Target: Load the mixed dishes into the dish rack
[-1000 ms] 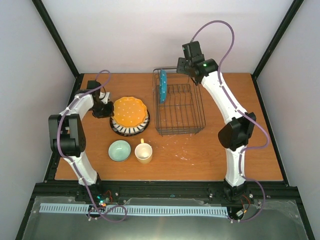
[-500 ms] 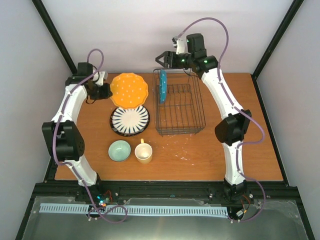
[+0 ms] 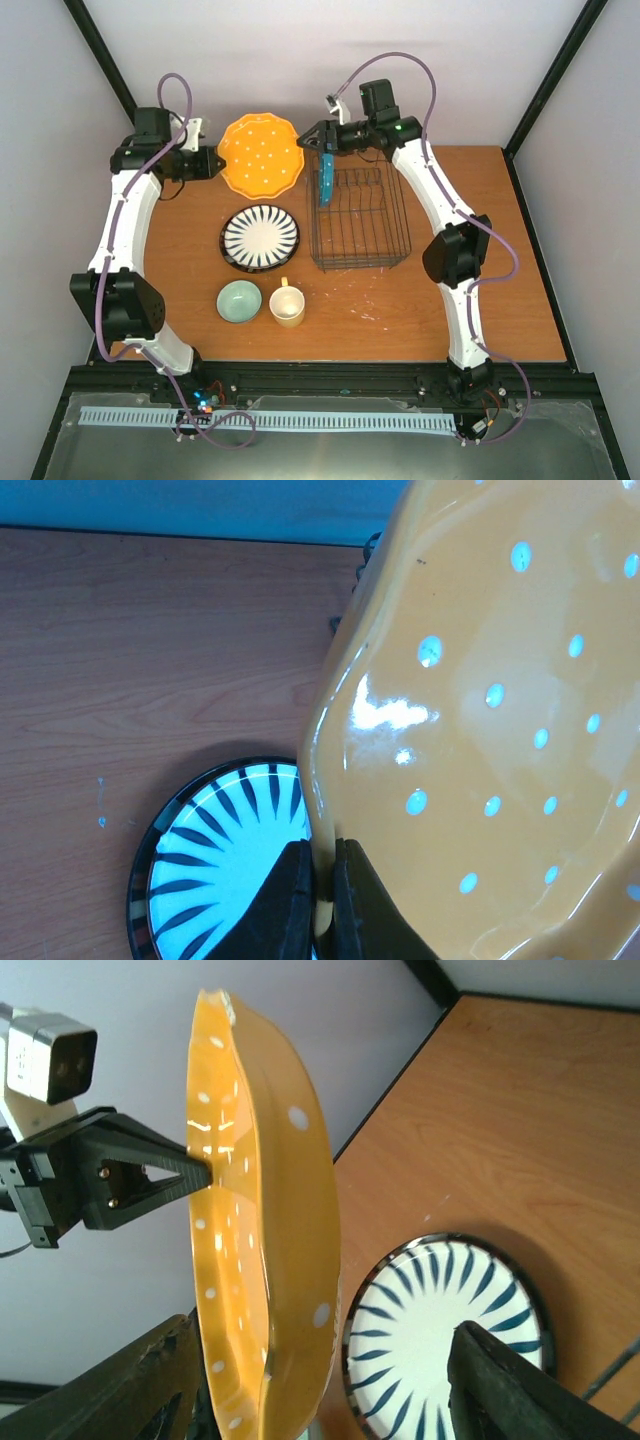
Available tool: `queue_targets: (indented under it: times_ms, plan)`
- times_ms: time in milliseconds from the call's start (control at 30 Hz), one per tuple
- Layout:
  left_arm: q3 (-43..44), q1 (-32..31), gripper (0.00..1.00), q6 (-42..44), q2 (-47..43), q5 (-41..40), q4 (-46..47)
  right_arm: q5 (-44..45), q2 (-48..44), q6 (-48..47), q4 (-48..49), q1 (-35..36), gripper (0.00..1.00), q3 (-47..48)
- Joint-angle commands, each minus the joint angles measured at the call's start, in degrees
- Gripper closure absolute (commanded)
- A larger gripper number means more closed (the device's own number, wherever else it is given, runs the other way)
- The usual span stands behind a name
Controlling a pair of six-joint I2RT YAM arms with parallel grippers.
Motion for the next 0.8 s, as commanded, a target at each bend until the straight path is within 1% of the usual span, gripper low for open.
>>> queue_targets:
  times_ms: [0, 167, 233, 267, 300, 333, 367, 400, 433, 500, 567, 600, 667, 733, 767]
  plan:
    - [1.63, -0.17, 0.99, -1.24, -3.85, 4.46, 3.22, -6.19, -1.32, 1.21, 1.85, 1.43, 0.32, -2.02]
    - [0.10, -0.13, 0.99, -1.93, -5.22, 4.99, 4.72, -9.43, 0.01, 1.57, 2.08, 3.97, 0.34, -2.00]
    - [0.39, -0.22, 1.00, -2.37, -4.89, 5.75, 4.77, -10.60, 0.73, 2.31, 2.71, 5.19, 0.37, -1.62]
    - [0.73, -0.21, 0.99, -2.65, -4.73, 6.14, 4.67, -11.41, 0.97, 3.21, 3.74, 5.73, 0.41, -1.71]
    - [0.83, -0.25, 0.99, -2.82, -4.73, 6.50, 4.87, -12.14, 1.34, 4.21, 5.48, 6.31, 0.49, -1.75]
    - [0.84, -0.26, 0.99, -3.00, -4.73, 6.74, 5.12, -13.00, 1.53, 5.32, 6.82, 6.82, 0.60, -1.76]
    - [0.72, -0.33, 0.99, -3.12, -4.85, 6.92, 5.45, -13.87, 1.82, 6.32, 8.20, 7.33, 0.74, -1.67]
    - [0.67, -0.35, 0.99, -3.19, -4.92, 7.01, 5.78, -14.85, 2.13, 7.24, 9.22, 7.70, 0.86, -1.50]
    - [0.60, -0.35, 1.00, -3.16, -4.88, 7.07, 5.90, -15.36, 2.40, 8.22, 9.85, 7.87, 0.96, -1.21]
    - [0.63, -0.35, 0.99, -3.08, -4.78, 7.16, 6.06, -15.18, 2.30, 8.51, 10.33, 7.91, 0.97, -0.87]
    - [0.79, -0.35, 0.99, -2.94, -4.39, 7.26, 5.88, -12.93, 1.40, 8.08, 9.87, 7.89, 0.97, -0.89]
    - [0.88, -0.35, 0.96, -2.96, -4.19, 6.86, 5.68, -11.28, 0.93, 7.76, 9.45, 7.85, 0.97, -0.90]
    - [1.24, -0.35, 0.78, -3.04, -3.57, 4.83, 4.87, -7.79, -0.18, 7.94, 8.98, 7.45, 0.97, -1.18]
    - [1.64, -0.35, 0.65, -2.40, -3.11, 2.19, 3.65, -4.05, -1.45, 8.82, 9.25, 6.81, 0.97, -1.59]
    - [1.85, -0.35, 0.54, -2.37, -2.86, -0.06, 3.06, -2.01, -2.19, 9.35, 9.36, 6.46, 0.97, -1.67]
